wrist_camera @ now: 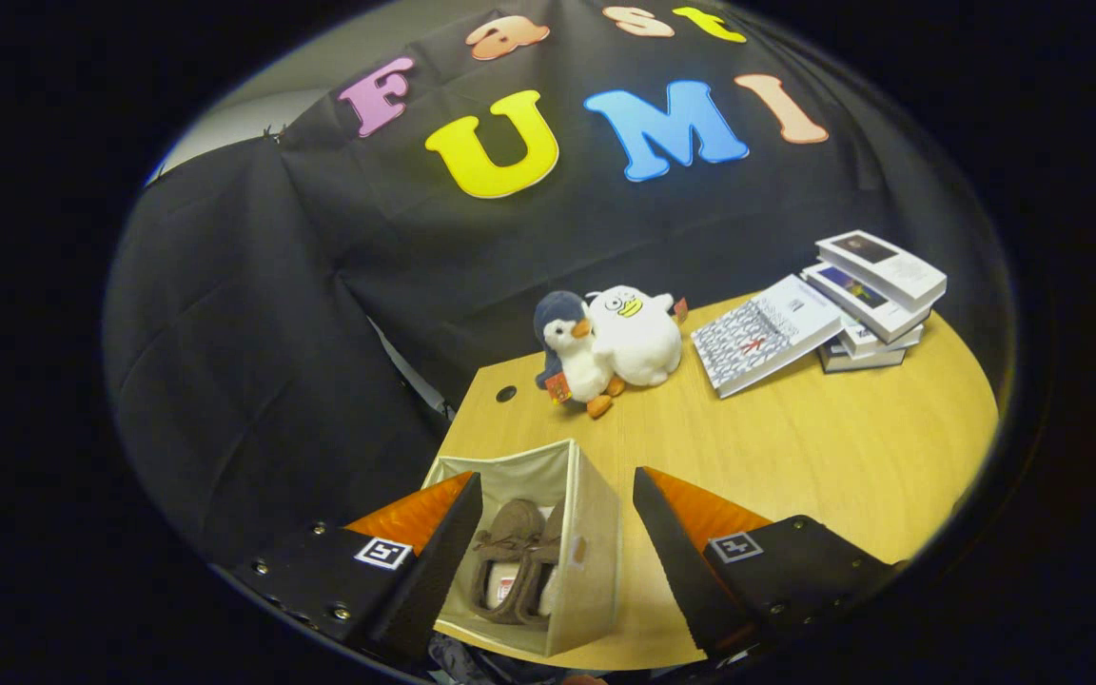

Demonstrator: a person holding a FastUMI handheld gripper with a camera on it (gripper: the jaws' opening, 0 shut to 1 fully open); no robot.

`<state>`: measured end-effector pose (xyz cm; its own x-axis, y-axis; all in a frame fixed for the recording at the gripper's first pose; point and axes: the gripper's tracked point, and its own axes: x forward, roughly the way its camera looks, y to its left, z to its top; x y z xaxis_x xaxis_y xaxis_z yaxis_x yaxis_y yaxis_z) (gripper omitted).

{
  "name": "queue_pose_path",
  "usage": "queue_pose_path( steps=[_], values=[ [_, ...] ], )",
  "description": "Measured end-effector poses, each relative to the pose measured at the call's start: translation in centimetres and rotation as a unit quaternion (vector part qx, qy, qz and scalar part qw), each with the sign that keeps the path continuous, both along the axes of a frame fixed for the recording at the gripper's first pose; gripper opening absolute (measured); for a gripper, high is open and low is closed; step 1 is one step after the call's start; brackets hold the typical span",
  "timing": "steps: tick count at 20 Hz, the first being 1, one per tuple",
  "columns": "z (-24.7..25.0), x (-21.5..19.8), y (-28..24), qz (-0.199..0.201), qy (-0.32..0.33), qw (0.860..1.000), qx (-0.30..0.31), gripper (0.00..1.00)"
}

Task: Open the storage box then place both shoes into the box .Put the left shoe in first, then the right shoe, with the right side of both shoes facing outward in a uniform manner.

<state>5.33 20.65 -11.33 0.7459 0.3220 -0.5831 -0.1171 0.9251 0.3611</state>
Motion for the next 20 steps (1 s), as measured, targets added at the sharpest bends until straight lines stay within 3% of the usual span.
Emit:
queue_pose_path(
  steps=[7, 12, 14, 20],
  values=[
    [6.2, 1.3, -6.5, -0.007, -0.127, 0.990, -0.064, 0.98],
    [10.5, 2.6, -11.6, -0.049, -0.211, 0.971, -0.100, 0.98],
    [11.4, 2.9, -13.1, -0.074, -0.230, 0.966, -0.096, 0.97],
    [12.2, 4.0, -15.1, -0.093, -0.239, 0.962, -0.094, 0.97]
  ],
)
